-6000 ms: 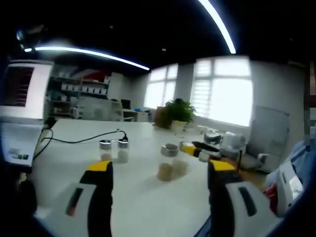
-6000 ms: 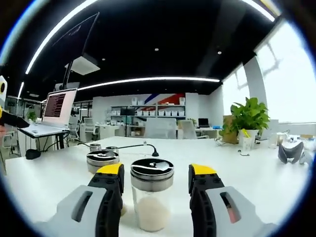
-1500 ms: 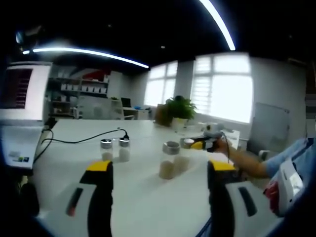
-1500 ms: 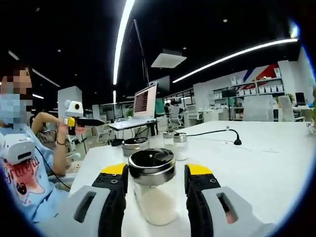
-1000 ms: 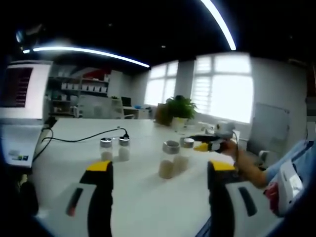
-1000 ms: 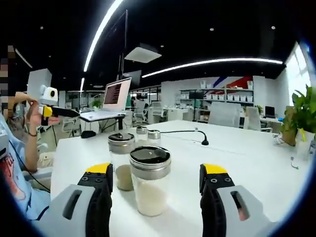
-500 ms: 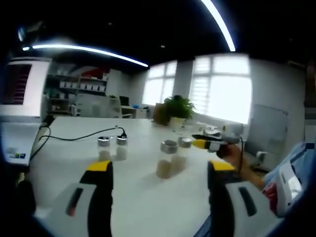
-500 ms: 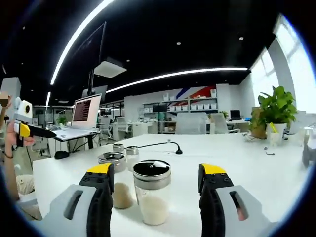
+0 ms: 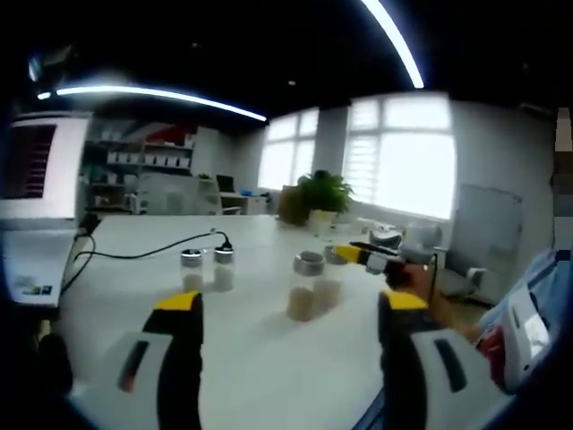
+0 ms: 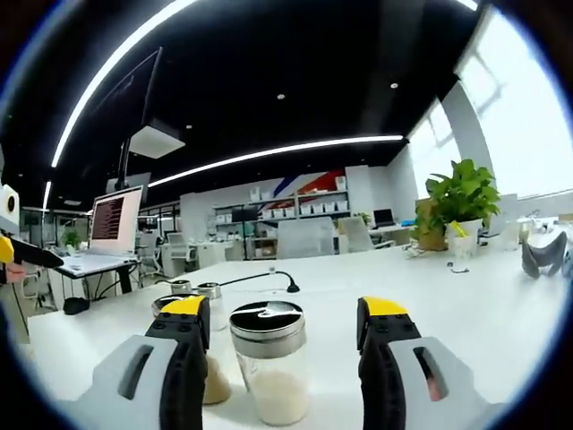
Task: Rotate the seasoning bottle until the label or dispensing opening points toward the visible target arrow and the bottle remains upright within the marked orientation range
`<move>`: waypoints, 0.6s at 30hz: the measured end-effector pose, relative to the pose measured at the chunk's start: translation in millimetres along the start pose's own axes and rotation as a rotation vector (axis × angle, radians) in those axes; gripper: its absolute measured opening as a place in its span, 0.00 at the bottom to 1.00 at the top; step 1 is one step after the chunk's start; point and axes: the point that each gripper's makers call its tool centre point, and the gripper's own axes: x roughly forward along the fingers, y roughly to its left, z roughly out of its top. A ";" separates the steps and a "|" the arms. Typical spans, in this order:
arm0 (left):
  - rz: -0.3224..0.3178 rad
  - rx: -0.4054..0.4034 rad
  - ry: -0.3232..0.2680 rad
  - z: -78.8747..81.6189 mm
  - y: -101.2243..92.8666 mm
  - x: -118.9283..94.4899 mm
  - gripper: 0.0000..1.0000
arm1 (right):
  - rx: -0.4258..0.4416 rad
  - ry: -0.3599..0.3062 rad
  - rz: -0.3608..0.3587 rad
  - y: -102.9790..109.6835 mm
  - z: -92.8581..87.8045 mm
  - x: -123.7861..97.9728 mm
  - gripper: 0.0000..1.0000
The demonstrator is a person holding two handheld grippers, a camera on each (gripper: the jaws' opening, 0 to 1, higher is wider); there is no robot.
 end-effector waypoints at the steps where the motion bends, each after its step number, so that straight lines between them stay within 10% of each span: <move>1: -0.001 -0.002 0.000 -0.2 -0.3 0.4 0.86 | -0.008 0.000 -0.016 -1.2 0.1 0.4 0.67; 18: 0.029 0.016 0.008 0.0 2.9 -1.2 0.93 | -0.099 0.011 -0.018 15.4 -4.0 5.8 0.58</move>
